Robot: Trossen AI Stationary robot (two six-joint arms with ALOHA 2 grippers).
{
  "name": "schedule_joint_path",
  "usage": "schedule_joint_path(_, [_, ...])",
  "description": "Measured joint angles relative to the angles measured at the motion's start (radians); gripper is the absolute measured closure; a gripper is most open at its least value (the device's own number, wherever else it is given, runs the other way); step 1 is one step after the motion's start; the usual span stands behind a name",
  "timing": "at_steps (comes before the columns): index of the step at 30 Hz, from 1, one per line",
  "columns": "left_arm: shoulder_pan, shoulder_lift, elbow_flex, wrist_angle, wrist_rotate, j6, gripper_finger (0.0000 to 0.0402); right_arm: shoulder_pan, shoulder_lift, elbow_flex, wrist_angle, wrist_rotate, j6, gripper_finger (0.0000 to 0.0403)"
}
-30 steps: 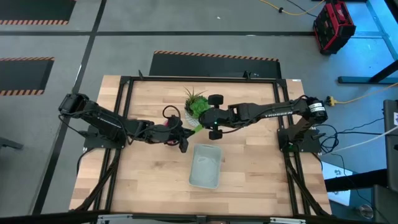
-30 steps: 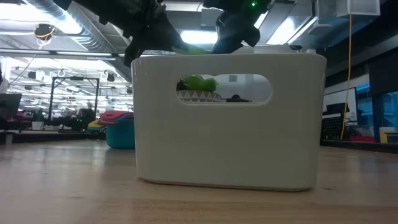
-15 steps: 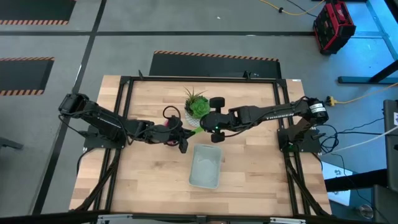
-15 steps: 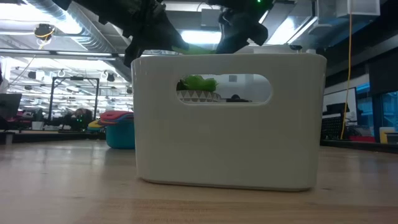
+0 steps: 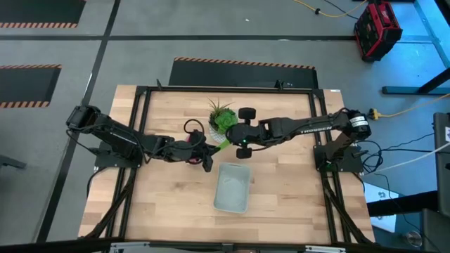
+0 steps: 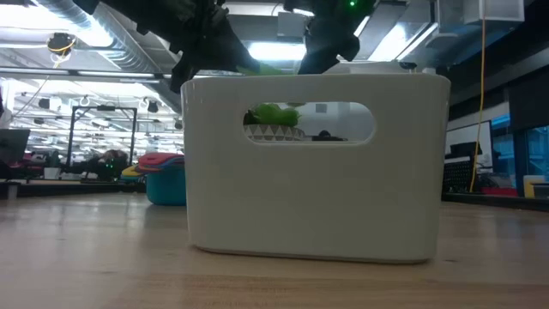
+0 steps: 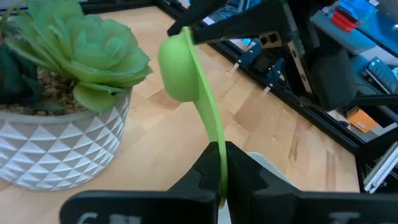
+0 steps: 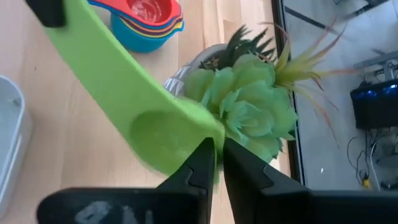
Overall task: Nest measuring cups in basket
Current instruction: Stack the green measuring cup on top of the pink measuring cup
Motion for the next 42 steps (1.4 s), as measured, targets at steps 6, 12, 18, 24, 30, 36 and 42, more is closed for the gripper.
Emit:
schedule_joint_path(6, [0.000,0.000,0.000,-0.002,-0.005,0.000,0.0401,-0.004,0.000,0.000,-0.005,-0.043,0.026,0.0306])
schedule_joint_path(12, [0.000,0.000,0.000,0.001,-0.002,0.000,0.0401,-0.004,-0.001,0.000,-0.008,-0.043,0.008,0.0261])
schedule_joint_path(18, [-0.002,-0.010,0.000,0.001,0.002,0.000,0.0401,0.016,-0.062,0.032,-0.092,-0.035,-0.026,0.0257])
schedule_joint_path(24, [-0.031,-0.079,0.000,-0.004,-0.007,-0.002,0.0401,0.048,-0.215,0.015,-0.145,-0.034,-0.016,0.0257])
schedule_joint_path(30, [-0.093,-0.191,0.000,-0.106,-0.103,-0.043,0.0402,0.061,-0.382,-0.075,-0.197,-0.034,0.063,0.0257])
schedule_joint_path(36, [-0.177,-0.289,0.000,-0.271,-0.222,-0.162,0.0401,0.064,-0.542,-0.249,-0.182,-0.033,0.130,0.0257])
schedule_joint_path(42, [-0.263,-0.305,0.000,-0.447,-0.329,-0.337,0.0401,0.064,-0.653,-0.421,-0.090,-0.041,0.158,0.0257])
